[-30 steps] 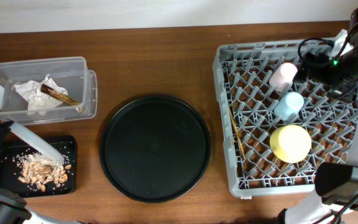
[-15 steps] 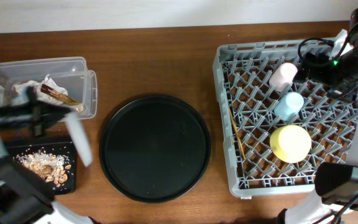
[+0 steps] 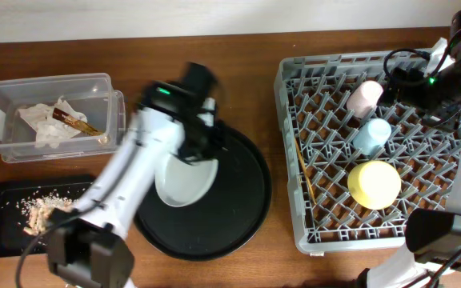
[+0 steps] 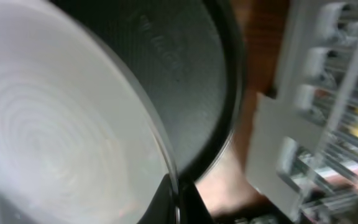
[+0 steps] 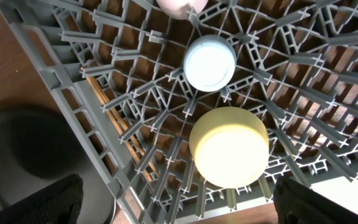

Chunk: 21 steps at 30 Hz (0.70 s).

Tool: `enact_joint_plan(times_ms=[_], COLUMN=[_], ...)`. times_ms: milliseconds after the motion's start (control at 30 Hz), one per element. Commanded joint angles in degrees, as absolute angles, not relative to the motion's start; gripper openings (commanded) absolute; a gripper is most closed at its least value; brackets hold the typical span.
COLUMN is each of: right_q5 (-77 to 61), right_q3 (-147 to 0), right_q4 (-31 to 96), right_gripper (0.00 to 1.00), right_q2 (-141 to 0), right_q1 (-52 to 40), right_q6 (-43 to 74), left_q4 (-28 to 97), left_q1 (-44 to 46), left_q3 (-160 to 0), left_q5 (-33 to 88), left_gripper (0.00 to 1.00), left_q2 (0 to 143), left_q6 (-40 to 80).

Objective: Sort waste into correct bins and load items into the dishwasher rack
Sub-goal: 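Set the emptied white plate back on the round black tray and release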

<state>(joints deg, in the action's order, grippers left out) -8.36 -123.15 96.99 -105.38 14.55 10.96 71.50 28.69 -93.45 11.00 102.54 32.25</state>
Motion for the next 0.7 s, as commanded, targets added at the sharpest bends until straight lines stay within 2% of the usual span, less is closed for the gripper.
enact_joint_plan(times_ms=[0,233,333,400,433,600,667], right_q5=[-7.66,-7.66,-7.66,-7.66,-7.66,-7.66,-7.66], right_q3=[-123.98,-123.98,-123.98,-123.98,-123.98,-123.98,-123.98], right_q4=[97.1,97.12,97.1,97.12,97.12,97.1,97.12], right_gripper=[0.98,0.98,0.98,0.98,0.98,0.98,0.98], right_q2=[-105.27,-105.27,-105.27,-105.27,-105.27,-105.27,-105.27], right_q1=[14.7,14.7,14.7,14.7,14.7,14.7,14.7], right_q6=[11.44,11.44,11.44,11.44,11.44,11.44,11.44], left_q4=[69.43,63.33,62.7,62.76,62.85,69.38,75.72], left_q1=[34.7,41.63,43.05,42.92,42.61,38.3,34.68], left_q3=[-90.17,-87.44,-87.44,-87.44,-87.64,-94.85,-100.29], left_q5=[-1.74,-1.76,-1.8,-1.8,-2.02,-2.24,-5.76], left_gripper=[0.01,0.02,0.12,0.21,0.23,0.24,0.25], left_q2=[104.51,111.53,114.32,114.54,114.39,112.6,110.96], left_q6=[42.81,44.14,44.12,44.1,43.99,40.21,40.25])
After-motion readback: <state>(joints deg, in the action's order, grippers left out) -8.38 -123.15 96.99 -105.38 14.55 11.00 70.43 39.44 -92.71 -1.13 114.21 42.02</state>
